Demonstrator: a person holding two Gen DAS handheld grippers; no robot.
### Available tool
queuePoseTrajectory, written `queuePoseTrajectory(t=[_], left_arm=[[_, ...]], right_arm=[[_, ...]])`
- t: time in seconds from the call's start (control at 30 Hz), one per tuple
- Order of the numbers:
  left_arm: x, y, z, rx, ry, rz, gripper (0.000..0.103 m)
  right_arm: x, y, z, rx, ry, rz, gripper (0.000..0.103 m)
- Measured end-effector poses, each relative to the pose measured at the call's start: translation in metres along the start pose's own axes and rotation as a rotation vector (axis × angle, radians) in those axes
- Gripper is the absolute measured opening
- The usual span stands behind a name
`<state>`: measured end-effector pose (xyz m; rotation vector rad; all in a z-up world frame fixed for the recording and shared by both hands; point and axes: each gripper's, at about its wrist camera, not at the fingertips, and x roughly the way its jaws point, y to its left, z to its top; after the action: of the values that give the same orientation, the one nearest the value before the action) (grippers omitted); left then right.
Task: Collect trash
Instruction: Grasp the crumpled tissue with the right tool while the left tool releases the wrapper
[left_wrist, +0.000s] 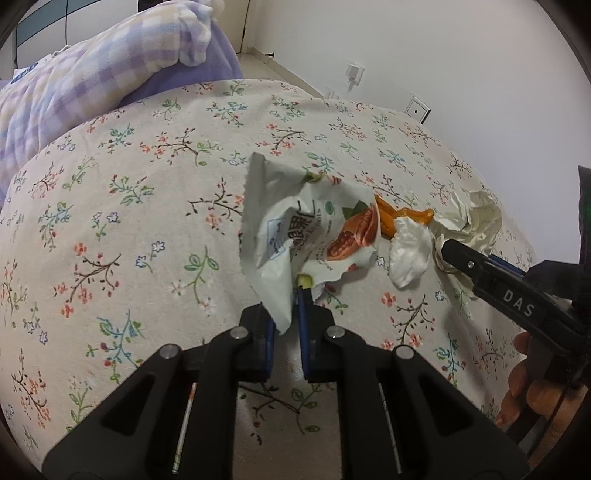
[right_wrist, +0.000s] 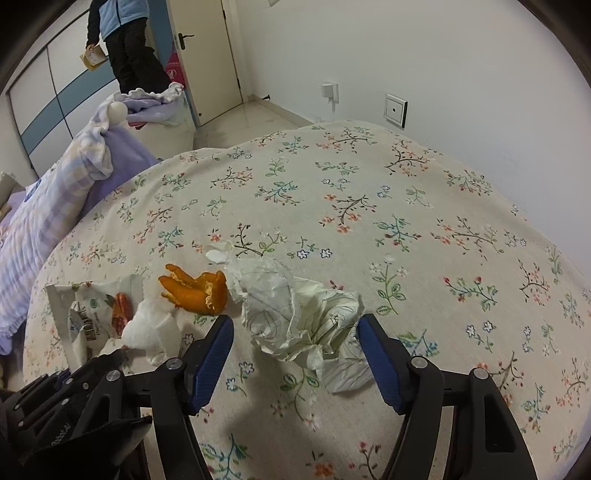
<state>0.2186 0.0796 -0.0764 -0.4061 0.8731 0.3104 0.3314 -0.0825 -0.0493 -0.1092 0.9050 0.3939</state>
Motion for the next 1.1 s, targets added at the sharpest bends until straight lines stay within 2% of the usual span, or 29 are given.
queuePoseTrajectory(t=[0.2, 0.27, 0.37, 0.77, 0.83, 0.93, 0.97, 1.1], left_arm=[[-0.002, 0.000, -0.002, -0.003, -0.005, 0.006, 0.012], [-0.002, 0.000, -0.003, -0.002, -0.008, 0.007, 0.012], [-0.003, 0.001, -0.003, -0.005, -0.006, 0.004, 0.012], [-0.017, 0.005, -0.002, -0.024, -0.012, -0.026, 0.012], [-0.016, 0.005, -0.002, -0.031, 0.001, -0.045, 0.013], [-0.011, -0.007, -0.002, -0.015, 0.046, -0.074, 0.019], [-0.012, -0.009, -0.003, -0.025, 0.039, -0.097, 0.019], [-0.016, -0.020, -0.004, 0.012, 0.010, -0.077, 0.019]], right_arm=[[0.005, 0.000, 0.002, 0.011, -0.012, -0.019, 0.056], [0.003, 0.002, 0.002, 0.006, -0.022, -0.022, 0.044], [-0.002, 0.004, 0.003, 0.004, -0.029, -0.020, 0.038], [-0.045, 0.003, -0.001, 0.006, -0.076, -0.019, 0.035], [-0.054, 0.002, -0.003, -0.001, -0.085, -0.029, 0.035], [-0.062, -0.002, -0.006, 0.001, -0.093, -0.042, 0.035], [-0.065, -0.004, -0.008, 0.004, -0.095, -0.048, 0.035], [-0.074, -0.013, -0.014, 0.008, -0.096, -0.065, 0.035]])
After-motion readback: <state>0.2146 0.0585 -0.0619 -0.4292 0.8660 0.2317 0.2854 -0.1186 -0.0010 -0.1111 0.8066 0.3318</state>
